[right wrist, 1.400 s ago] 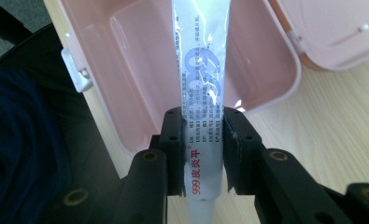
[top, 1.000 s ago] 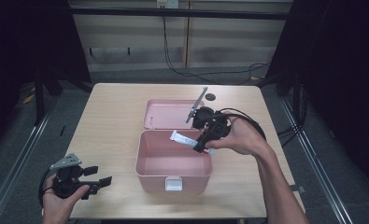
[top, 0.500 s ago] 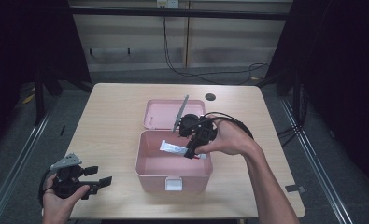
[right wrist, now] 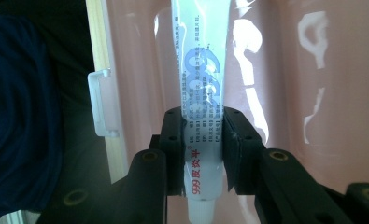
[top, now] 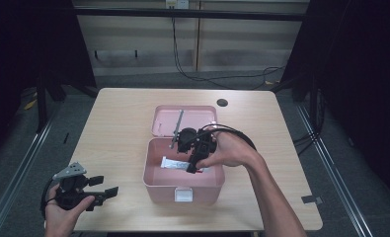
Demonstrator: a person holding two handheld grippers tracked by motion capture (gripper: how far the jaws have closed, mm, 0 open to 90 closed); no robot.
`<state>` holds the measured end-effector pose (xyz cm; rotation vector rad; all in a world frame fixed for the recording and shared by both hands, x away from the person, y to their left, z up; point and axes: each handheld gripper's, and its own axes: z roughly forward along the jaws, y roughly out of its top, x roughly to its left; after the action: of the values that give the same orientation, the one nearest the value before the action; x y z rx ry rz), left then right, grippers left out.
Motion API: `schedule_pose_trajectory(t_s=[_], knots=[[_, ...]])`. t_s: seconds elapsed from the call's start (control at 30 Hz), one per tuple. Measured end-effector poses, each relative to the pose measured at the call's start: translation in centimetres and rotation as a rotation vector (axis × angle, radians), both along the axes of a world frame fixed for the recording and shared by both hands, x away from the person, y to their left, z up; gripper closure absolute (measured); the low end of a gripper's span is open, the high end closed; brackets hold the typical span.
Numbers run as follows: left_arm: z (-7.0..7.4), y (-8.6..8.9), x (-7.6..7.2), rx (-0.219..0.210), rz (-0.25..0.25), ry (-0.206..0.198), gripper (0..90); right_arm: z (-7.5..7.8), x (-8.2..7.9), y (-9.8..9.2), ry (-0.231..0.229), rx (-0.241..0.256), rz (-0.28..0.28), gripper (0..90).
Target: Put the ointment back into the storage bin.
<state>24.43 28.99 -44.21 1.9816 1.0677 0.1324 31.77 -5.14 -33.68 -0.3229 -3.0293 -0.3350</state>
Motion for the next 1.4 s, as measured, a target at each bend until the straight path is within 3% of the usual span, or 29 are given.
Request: schedule_pose_trajectory(t_s=[0.6, 1.4], knots=[[0.0, 0.0, 0.0, 0.004, -0.004, -0.001, 22.3, -3.3, 0.0, 2.1, 0.066, -0.067, 0.051, 71.6], [0.0, 0.0, 0.0, 0.005, -0.006, -0.002, 22.3, -7.0, 0.4, 4.0, 0.147, -0.083, 0.094, 71.6]])
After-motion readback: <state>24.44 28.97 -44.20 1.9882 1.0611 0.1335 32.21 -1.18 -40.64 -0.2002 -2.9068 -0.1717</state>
